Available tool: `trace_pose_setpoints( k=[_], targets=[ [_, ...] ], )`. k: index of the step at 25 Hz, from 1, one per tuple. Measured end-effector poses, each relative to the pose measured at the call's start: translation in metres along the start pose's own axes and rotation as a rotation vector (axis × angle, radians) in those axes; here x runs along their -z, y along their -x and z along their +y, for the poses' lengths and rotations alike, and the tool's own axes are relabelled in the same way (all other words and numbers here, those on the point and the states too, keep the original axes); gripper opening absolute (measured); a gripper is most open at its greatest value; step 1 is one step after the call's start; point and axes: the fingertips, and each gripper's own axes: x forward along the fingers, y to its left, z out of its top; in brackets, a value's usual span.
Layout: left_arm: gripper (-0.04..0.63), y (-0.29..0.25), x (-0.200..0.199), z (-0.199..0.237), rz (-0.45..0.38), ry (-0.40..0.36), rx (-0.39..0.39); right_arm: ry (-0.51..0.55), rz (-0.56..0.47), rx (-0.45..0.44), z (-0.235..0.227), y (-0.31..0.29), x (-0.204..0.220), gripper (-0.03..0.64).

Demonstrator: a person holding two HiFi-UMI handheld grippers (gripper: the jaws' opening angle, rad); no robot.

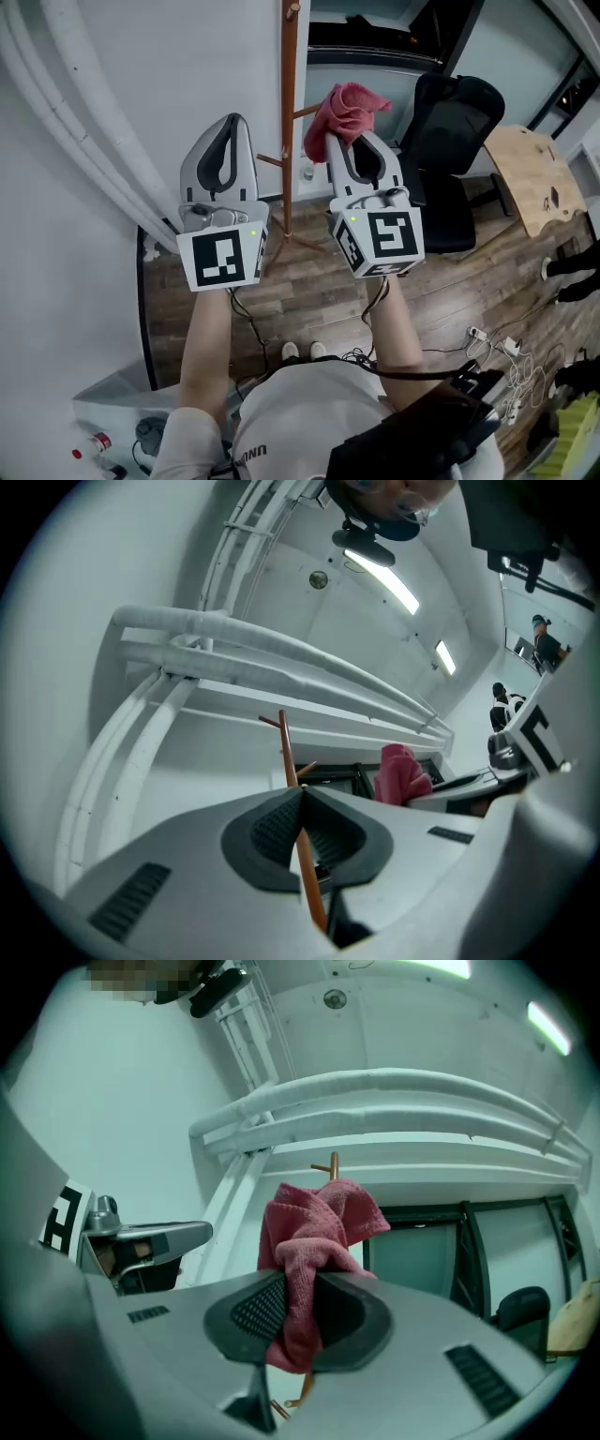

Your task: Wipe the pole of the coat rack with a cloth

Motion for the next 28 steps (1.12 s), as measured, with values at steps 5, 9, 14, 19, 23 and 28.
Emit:
trace_pose_setpoints(
  k=[5,9,14,19,23,28],
  targets=[
    [0.014,0.011,-0.001,-0.004,-0.003,0.005,0.01,0.0,0.013,0.004,0.008,0.002,0.004,0.074],
    [0.014,0.02,0.002,-0.017,0.027,-0.054,0.037,0.015,0.015,0.018,0.009,0.009,0.004,0.074],
    [0.014,0.013,0.01,-0.013,0.019,0.01,0.038,0.017,0.004,0.034,0.003,0.004,0.008,0.074],
    [0.014,-0.008,0.022,0.004,0.002,0.01,-0.008,-0.009,-0.03,0.025,-0.009,-0.02,0.012,0.073],
    [0.014,-0.034,0.033,0.016,-0.014,-0.011,-0.052,-0.032,-0.059,0.002,-0.023,-0.051,0.016,0.073],
    [0.014,-0.067,0.045,0.028,-0.03,-0.018,-0.099,-0.037,-0.083,-0.04,-0.038,-0.088,0.018,0.074]
  ],
)
